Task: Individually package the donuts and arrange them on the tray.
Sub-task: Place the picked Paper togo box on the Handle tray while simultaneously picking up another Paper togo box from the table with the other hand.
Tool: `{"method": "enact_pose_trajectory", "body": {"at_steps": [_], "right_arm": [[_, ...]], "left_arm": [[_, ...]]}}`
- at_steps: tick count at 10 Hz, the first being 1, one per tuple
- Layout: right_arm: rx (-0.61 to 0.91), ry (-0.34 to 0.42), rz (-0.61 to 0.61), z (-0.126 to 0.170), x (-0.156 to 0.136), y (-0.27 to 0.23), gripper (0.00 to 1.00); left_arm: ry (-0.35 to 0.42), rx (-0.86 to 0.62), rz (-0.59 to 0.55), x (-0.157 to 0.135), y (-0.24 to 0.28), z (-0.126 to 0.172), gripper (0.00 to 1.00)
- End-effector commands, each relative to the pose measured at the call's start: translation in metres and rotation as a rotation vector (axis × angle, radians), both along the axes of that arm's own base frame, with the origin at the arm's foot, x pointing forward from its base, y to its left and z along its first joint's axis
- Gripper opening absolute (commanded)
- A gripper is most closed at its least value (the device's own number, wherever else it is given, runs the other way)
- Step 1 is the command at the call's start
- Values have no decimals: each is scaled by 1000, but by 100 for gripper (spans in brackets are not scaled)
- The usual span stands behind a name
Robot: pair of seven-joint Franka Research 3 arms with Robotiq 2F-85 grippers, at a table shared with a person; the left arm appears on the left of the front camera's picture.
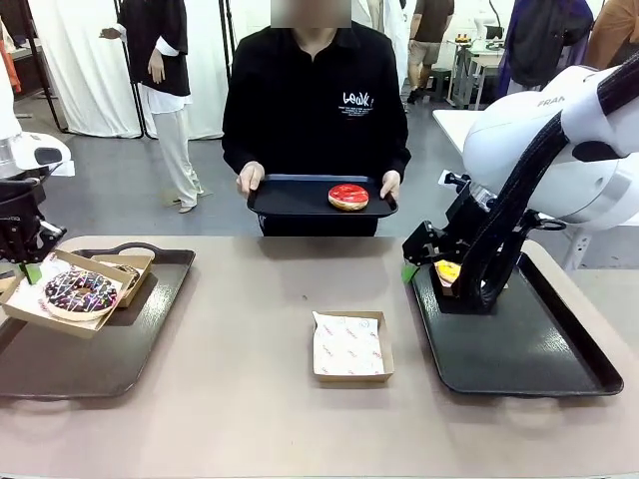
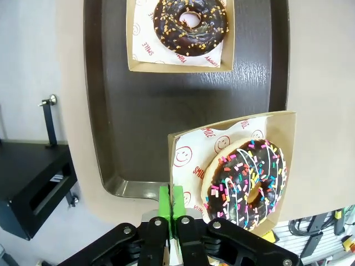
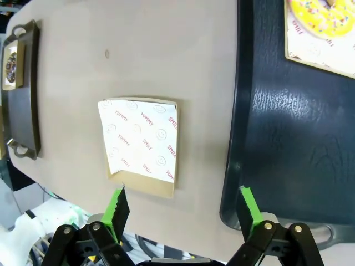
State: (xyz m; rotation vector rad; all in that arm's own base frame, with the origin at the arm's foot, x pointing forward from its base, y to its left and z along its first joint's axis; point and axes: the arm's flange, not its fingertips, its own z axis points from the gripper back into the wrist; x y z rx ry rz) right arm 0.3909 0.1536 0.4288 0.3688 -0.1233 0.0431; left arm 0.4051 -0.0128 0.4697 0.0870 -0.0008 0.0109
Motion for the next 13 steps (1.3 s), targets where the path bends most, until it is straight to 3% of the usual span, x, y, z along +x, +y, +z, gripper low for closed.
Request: {"method": "enact_pose_trajectory", "body": {"at_steps": [1,7,10,13], "right_arm": [[-17,3,2,-3,0,6,100],[0,2,10,-1,-1,4,100],[-206,62,-8,-29,-11,68,100],[-253,101,-32,-54,-10,96,100]], "left_arm": [[3,1,3,0,1,6,1],[-2,0,0,0,0,1,1],[-29,4,26,-7,18,-14,1],[-61,27,51,-22,32,-29,1]]}}
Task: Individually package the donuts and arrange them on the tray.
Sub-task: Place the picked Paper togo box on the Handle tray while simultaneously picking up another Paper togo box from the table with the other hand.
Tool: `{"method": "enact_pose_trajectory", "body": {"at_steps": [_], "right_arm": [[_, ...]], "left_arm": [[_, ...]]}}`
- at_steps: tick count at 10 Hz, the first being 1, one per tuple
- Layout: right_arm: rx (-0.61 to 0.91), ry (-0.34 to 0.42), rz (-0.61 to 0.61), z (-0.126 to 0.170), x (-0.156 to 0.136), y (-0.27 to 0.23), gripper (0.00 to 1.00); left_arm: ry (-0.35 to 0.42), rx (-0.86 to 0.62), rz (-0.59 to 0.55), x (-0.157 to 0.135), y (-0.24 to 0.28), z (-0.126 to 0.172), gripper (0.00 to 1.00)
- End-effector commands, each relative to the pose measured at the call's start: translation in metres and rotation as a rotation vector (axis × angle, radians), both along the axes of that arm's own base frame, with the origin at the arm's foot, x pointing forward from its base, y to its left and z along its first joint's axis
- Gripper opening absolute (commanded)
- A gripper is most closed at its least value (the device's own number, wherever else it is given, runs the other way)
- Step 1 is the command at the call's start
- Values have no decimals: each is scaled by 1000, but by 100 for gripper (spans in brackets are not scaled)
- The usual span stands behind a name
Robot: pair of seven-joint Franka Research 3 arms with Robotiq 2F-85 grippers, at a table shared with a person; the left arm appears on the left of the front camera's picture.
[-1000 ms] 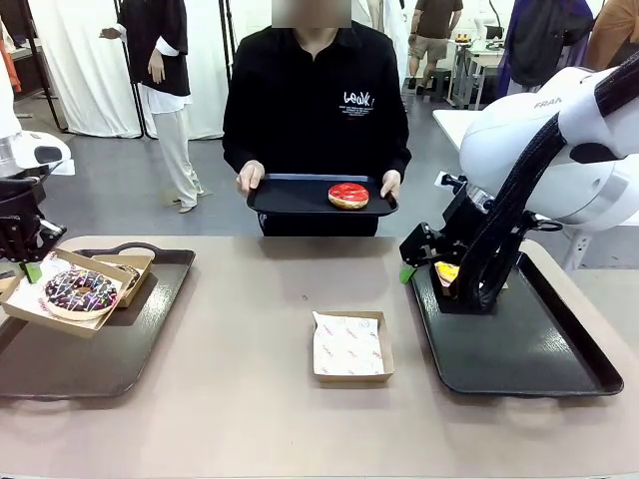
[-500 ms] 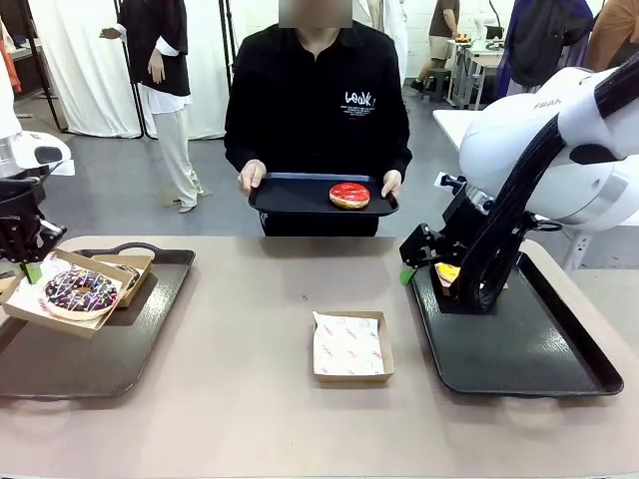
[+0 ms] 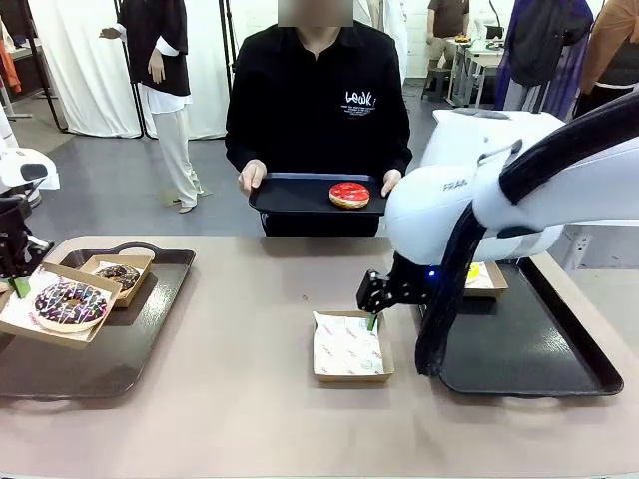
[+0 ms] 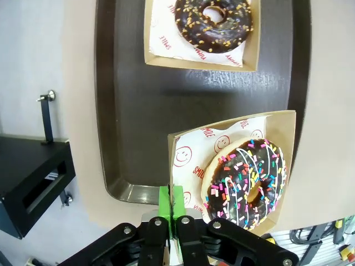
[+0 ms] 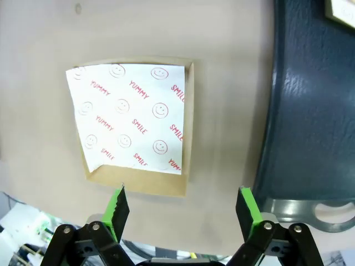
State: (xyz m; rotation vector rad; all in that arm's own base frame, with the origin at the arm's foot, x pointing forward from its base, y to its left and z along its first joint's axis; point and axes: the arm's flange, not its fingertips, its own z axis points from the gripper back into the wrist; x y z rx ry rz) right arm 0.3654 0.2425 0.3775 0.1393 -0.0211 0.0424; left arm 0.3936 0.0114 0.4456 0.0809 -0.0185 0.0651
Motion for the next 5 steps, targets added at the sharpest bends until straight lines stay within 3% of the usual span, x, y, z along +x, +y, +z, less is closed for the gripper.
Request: {"method": "enact_pose_trajectory", "body": {"at_steps": [1,5], "right_arm": [[-32,7,-53,-11,17,13,100],[-43,-6,-93,-33,25,26,100]], "left_arm": [[-63,36,2,-14,11,-11,1],[-54,1,-20,-12,14,-42,1]]}}
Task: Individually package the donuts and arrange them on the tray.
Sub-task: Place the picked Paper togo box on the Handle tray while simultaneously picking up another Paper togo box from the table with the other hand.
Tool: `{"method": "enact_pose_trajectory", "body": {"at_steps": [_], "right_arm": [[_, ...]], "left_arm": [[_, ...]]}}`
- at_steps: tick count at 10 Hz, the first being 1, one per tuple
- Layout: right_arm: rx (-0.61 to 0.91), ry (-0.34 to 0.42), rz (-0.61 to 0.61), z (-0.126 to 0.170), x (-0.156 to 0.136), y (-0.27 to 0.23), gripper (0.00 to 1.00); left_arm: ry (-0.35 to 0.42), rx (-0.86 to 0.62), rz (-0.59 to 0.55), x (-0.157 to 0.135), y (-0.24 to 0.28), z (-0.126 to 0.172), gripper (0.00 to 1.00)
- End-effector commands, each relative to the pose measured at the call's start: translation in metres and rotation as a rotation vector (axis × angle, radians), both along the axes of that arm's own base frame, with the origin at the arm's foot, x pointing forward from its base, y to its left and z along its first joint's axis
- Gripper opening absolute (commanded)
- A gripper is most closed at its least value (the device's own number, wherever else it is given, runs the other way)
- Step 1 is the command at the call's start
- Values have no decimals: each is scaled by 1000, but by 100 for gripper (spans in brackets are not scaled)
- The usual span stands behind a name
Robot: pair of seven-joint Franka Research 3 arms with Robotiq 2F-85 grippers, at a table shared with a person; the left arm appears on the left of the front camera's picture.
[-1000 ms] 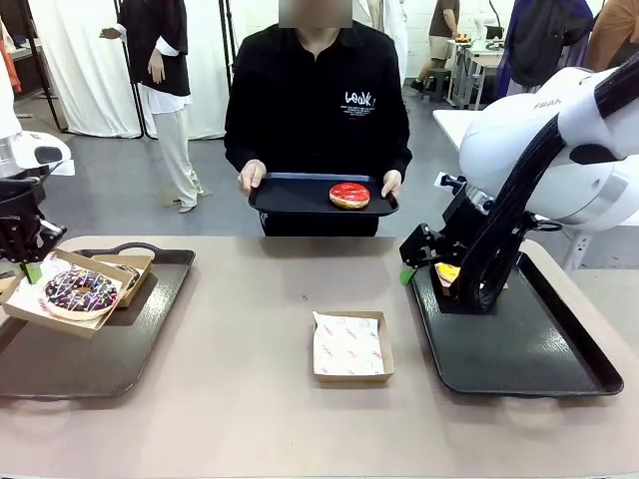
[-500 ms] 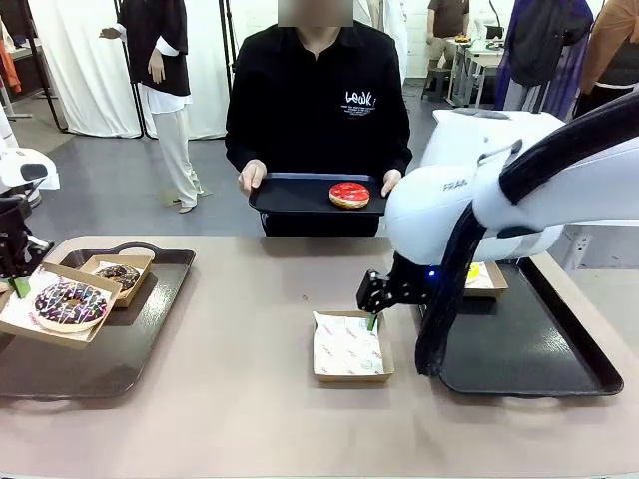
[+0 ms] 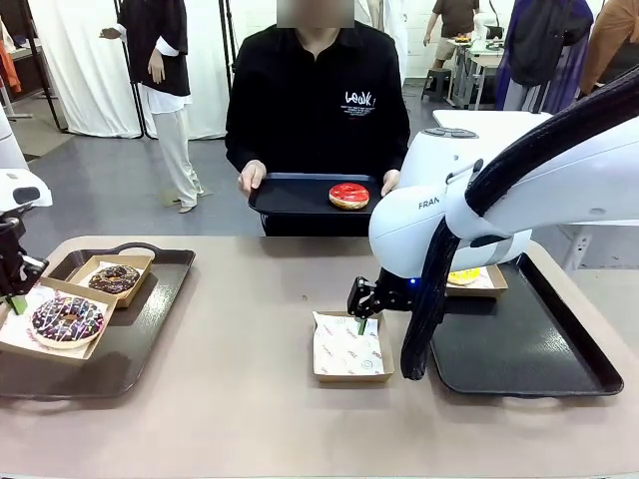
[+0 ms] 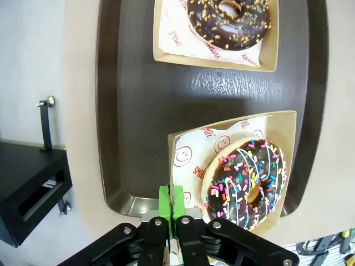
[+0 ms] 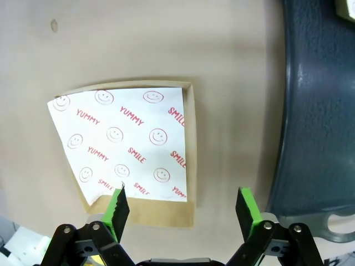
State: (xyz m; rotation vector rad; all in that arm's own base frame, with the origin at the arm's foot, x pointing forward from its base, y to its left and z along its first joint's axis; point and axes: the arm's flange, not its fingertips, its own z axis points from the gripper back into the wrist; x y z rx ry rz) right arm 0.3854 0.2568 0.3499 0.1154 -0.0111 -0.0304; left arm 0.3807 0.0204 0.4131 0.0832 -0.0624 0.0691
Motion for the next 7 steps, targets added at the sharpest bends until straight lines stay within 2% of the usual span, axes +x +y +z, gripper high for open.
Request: {"method": "enact_pose_trajectory", "body": {"at_steps": [1,7], "right_arm": [[-16,-19,-19,-8,7,13,100],[-8,1,-17,-29,18,15,100]], "left_arm": [[-3,-1,-32,2,3,-14,1],[0,7,-46,12,-6,-33,1]]}}
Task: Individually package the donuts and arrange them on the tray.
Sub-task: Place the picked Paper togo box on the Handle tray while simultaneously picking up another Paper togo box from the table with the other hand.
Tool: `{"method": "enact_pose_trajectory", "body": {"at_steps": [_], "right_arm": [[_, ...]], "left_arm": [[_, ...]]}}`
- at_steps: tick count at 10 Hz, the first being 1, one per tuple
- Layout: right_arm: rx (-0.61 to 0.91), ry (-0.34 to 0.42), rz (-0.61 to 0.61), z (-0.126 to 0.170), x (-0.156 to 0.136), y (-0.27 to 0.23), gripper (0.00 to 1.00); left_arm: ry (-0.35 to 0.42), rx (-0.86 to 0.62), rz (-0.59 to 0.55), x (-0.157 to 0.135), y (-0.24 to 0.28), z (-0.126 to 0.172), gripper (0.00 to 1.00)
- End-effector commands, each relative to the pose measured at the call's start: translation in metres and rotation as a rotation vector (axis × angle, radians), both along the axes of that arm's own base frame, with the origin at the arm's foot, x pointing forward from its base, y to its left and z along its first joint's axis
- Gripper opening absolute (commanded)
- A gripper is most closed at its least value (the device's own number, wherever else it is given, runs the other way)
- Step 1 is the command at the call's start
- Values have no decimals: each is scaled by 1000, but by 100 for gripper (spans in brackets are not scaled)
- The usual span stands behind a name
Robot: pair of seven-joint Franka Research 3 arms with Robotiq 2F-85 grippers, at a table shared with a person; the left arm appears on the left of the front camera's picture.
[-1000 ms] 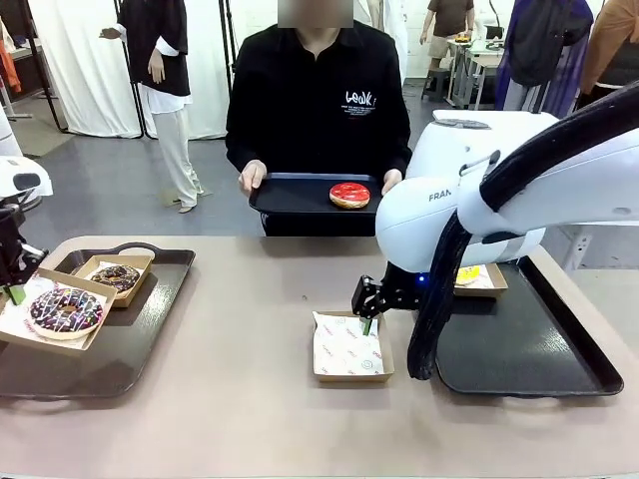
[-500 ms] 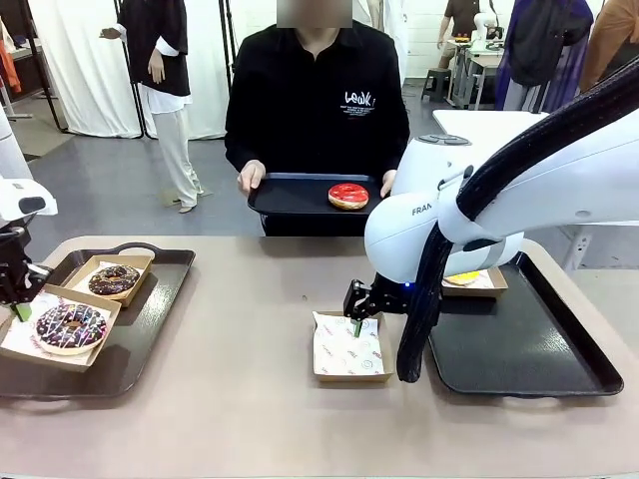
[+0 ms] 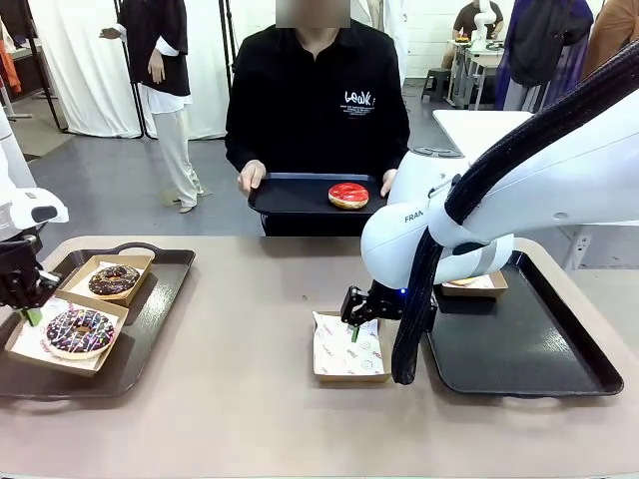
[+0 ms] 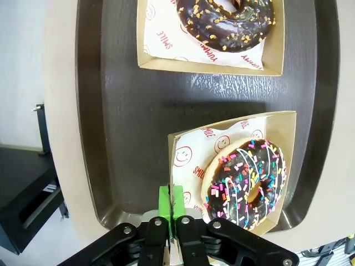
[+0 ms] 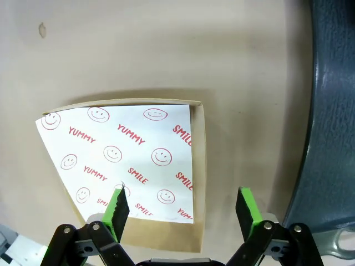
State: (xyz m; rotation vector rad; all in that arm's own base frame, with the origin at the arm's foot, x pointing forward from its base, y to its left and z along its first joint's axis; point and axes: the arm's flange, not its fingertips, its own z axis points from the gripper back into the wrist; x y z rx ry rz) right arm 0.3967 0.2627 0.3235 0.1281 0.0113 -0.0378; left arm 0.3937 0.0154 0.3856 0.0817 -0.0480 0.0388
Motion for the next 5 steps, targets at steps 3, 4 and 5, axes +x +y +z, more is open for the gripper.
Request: {"method": "enact_pose_trajectory", "body": {"at_steps": [3,4,5], "right_arm": [[-22,-25,1,-3,7,8,100],[-26,-26,3,-2,7,8,100],[-25,-27,4,-2,8,8,100]], "left_arm": [[-15,0,-13,6,-5,-13,1],[-20,-1,-14,7,-10,-16,1],[-24,6,-19,9,-12,-18,1]]}}
